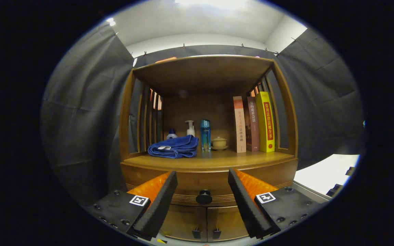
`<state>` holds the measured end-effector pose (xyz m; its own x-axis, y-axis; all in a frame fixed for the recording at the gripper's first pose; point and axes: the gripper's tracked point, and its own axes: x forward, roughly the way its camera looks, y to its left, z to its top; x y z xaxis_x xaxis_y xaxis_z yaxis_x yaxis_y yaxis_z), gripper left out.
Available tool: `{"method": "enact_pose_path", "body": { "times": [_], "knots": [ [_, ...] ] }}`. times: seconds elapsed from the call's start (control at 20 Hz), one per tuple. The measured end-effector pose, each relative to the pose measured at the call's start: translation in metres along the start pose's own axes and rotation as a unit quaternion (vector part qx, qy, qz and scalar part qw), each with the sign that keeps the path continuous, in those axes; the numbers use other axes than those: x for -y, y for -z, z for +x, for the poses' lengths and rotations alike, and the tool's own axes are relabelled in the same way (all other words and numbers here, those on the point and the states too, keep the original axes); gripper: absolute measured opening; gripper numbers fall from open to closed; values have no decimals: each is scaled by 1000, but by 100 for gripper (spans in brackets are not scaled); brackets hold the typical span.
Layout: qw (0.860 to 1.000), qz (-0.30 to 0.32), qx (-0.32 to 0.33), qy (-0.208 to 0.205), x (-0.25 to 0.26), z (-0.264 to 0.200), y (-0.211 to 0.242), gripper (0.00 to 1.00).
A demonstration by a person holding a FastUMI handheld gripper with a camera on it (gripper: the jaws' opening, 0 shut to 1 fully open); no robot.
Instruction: Pull open the drawer, take out the items inside it, and place them on the countertop above the cabinet.
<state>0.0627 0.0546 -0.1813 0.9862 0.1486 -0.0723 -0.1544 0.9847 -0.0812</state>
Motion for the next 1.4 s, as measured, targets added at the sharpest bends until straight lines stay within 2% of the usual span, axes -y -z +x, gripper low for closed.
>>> {"method": "enact_pose_path", "body": {
  "times": [0.3, 0.4, 0.6, 0.7, 0.8, 0.85, 0.9, 1.25, 1.4],
  "knots": [
    [998, -20, -67, -3, -3, 32, 76, 97],
    [997, -20, -81, -1, 1, 40, 90, 96],
    [995, -21, -95, -2, 4, 53, 107, 86],
    [995, -20, -102, -1, 4, 57, 114, 86],
    [994, -21, -112, 4, 6, 59, 122, 77],
    [993, -31, -108, 20, 15, 59, 122, 74],
    [993, -23, -112, 9, 10, 55, 123, 71],
    [994, -14, -106, 15, 9, 62, 119, 48],
    [994, -16, -103, 18, 10, 59, 116, 44]
  ]
}}
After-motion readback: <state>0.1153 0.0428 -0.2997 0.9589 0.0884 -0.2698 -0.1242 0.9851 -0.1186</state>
